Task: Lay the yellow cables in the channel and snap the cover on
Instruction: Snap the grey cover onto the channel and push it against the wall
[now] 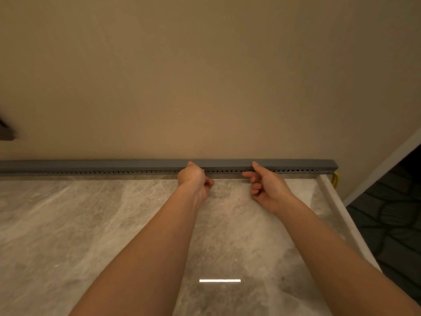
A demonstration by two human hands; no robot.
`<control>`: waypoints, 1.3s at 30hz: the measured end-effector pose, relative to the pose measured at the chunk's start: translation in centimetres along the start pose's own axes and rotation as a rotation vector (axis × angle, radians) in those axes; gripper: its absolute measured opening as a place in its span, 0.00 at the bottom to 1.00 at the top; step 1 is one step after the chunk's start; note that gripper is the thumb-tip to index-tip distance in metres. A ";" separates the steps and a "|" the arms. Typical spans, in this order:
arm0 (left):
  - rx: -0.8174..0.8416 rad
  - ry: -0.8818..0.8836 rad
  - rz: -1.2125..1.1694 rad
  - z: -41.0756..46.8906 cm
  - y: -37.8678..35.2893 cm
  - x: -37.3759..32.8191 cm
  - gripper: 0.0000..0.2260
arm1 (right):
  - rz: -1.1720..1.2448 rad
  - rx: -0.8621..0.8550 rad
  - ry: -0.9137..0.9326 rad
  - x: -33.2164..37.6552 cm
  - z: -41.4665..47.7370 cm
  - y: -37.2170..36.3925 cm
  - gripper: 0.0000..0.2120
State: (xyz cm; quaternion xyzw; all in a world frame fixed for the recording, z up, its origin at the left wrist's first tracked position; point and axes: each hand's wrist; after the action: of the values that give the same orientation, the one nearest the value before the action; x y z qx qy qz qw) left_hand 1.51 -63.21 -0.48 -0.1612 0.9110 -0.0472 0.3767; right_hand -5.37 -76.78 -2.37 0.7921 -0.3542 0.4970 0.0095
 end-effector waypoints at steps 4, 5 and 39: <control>-0.026 -0.004 0.001 0.1 -0.3 0.0 0.18 | 0.021 0.002 -0.032 1.0 0.3 0.6 0.13; -0.030 -0.010 0.004 0.2 -0.3 0.0 0.18 | 0.040 0.006 -0.047 1.1 0.5 0.4 0.11; 0.076 0.017 0.096 -1.6 -6.2 4.9 0.17 | -0.464 0.117 0.090 1.7 -0.1 2.6 0.16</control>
State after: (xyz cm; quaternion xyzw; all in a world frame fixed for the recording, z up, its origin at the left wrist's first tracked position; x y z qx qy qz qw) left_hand -1.27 -70.68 -1.32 -0.1023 0.9184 -0.0652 0.3766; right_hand -6.50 -79.63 -1.83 0.8286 -0.1328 0.5358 0.0932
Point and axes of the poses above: each hand's wrist, its own z-axis towards the middle knuckle, its own y-axis out of the back of the hand, x = y × z, and after that the axes turned 3 degrees about y, right-handed
